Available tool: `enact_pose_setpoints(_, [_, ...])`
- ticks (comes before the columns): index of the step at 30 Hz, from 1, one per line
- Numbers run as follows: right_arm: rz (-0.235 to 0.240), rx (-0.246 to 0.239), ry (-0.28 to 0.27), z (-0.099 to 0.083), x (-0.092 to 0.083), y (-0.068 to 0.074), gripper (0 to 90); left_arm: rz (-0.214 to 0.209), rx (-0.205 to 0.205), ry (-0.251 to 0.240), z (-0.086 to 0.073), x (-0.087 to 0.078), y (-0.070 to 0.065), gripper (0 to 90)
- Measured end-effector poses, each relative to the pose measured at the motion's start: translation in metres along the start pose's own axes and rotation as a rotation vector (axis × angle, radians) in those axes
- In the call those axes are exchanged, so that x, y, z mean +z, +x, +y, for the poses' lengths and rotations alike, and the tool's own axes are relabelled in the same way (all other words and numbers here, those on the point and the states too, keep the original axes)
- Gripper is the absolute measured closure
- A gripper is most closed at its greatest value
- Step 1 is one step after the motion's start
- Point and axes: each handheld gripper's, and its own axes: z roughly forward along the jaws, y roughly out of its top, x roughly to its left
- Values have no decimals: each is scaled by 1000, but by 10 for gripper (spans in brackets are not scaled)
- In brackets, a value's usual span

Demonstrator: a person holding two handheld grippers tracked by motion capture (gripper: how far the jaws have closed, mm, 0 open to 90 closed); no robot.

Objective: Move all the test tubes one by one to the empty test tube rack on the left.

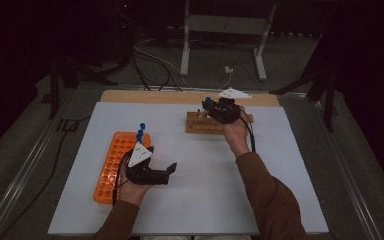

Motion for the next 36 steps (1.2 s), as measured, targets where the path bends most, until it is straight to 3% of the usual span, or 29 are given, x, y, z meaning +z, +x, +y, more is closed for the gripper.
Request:
enact_pose_setpoints(9, [17, -13, -34, 7, -26, -6, 765, 3, -1, -14, 7, 1, -4, 7])
enact_pose_setpoints(16, [45, -16, 1, -2, -36, -6, 764, 1, 25, -29, 18, 2, -16, 7])
enact_pose_setpoints(23, [89, -5, 37, -11, -43, -3, 764, 20, 53, -22, 25, 14, -22, 7])
enact_pose_setpoints(32, [160, 22, 52, -12, -53, 6, 762, 64, 51, -53, 38, 32, -23, 8])
enact_pose_setpoints(36, [177, 26, 69, -14, -54, 12, 762, 82, 62, -42, 42, 43, -25, 8])
